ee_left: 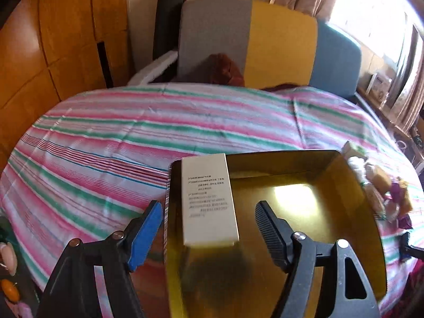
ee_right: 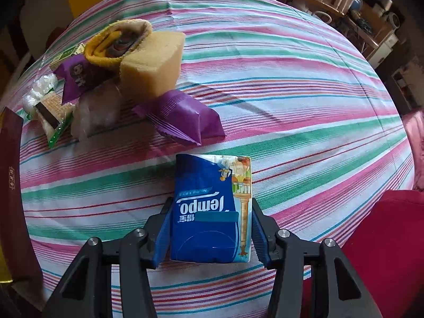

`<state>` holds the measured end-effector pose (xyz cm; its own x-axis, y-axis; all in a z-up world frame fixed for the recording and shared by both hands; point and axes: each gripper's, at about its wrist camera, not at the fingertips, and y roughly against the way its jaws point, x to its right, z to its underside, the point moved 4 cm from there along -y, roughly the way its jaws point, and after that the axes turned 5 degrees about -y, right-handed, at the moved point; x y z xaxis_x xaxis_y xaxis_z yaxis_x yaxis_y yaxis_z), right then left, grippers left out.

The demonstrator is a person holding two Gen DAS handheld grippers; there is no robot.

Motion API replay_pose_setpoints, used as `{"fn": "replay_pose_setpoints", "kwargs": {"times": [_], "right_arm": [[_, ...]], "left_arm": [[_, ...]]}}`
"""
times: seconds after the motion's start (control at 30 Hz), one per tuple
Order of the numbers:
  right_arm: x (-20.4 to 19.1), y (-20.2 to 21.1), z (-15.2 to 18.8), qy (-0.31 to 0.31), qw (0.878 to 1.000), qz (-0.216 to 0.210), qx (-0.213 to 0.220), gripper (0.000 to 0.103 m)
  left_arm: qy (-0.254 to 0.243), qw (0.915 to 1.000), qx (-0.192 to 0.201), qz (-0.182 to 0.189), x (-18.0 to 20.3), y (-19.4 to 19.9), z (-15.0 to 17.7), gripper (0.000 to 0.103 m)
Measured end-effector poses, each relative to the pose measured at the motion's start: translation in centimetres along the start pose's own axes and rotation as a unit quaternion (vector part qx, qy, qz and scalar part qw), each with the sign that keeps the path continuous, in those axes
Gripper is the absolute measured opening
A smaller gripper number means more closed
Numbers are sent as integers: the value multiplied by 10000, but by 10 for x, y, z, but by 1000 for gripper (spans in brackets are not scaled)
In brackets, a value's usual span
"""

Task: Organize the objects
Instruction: 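Release the white box in the gold tray while the right tool drops the Tempo pack beside it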

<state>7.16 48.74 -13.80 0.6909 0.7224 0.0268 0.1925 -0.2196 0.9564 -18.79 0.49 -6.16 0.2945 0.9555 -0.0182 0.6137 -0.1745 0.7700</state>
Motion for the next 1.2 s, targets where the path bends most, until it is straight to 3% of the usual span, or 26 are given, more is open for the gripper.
{"fn": "replay_pose_setpoints", "kwargs": {"times": [0.13,0.33,0.47,0.6,0.7,0.77,0.9,1.07,1.2], "right_arm": [[2,3,3,138,9998,29,112,52],[0,12,10,389,9985,-315,222,52],[-14,15,8,484,9952,-750,401,52],[-30,47,8,614,9896,-1079,730,52],[-66,85,16,863,9813,-1415,981,52],[-112,90,6,1131,9737,-1639,1103,52],[-202,113,22,1785,9533,-2133,1174,52],[-304,121,71,2597,9269,-2631,653,52],[-376,97,98,3046,9143,-2662,225,52]], "left_arm": [[-28,9998,190,-11,2,39,28,73],[14,9999,157,15,9,66,72,73],[254,9996,70,120,4,72,87,64],[272,9994,176,-118,-4,82,90,63],[351,9986,239,-303,-15,86,91,63],[417,9979,269,-414,-24,88,91,63],[649,9965,207,-474,-40,84,94,63],[842,9949,161,-533,-54,81,99,63],[996,9937,89,-510,-61,77,103,63]]}}
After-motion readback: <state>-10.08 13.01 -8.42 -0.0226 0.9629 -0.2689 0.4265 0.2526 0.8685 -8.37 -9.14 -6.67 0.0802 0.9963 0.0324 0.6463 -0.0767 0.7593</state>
